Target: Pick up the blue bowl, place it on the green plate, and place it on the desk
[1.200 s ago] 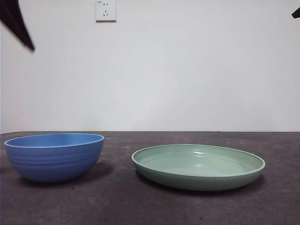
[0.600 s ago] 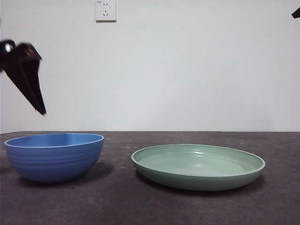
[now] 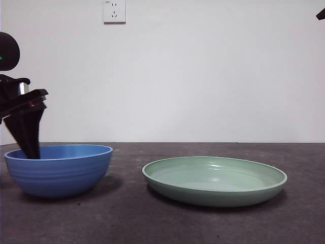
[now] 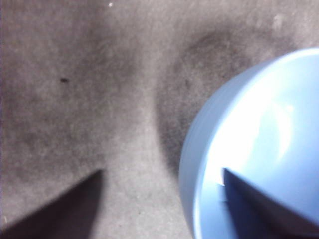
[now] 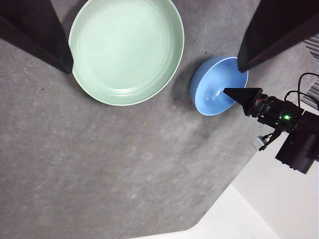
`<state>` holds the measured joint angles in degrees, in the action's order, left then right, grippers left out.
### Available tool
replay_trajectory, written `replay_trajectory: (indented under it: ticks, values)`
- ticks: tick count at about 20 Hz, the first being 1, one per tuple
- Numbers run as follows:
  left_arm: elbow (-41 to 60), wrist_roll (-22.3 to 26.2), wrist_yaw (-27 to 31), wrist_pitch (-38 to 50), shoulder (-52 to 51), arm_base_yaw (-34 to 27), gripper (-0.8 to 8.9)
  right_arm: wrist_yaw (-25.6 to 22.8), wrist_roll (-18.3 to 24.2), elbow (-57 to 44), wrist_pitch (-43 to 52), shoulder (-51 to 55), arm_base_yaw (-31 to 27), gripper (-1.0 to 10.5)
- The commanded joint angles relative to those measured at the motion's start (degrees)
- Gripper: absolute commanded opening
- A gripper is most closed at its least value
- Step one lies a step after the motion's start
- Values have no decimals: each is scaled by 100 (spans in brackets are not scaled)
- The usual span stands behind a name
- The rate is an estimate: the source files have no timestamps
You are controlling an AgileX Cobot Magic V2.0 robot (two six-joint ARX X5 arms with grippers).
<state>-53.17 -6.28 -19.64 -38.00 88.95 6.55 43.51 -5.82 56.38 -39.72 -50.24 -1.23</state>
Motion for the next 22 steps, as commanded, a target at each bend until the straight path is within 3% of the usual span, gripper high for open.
replay_trajectory:
  ticks: [1,4,11,14,19,22]
  values:
    - [-94,109,11,13,98,28,125,20,7,120,22,-22,2,553]
    - [-101,109,11,28,98,33,20,22,7,120,22,-22,2,553]
    - [-1106,-111,13,-800,98,348,18,-2,35,146,-199,-9,-4,552]
    - [-1917,-542,20,-1012,101,815,18,-2,101,184,-466,-7,-4,552]
    - [-2824,-586,20,-1047,286,1928,18,-55,365,186,-918,162,-4,551]
    - [-3246,-627,28,-1062,739,2546,18,-492,516,188,-1235,378,-4,551]
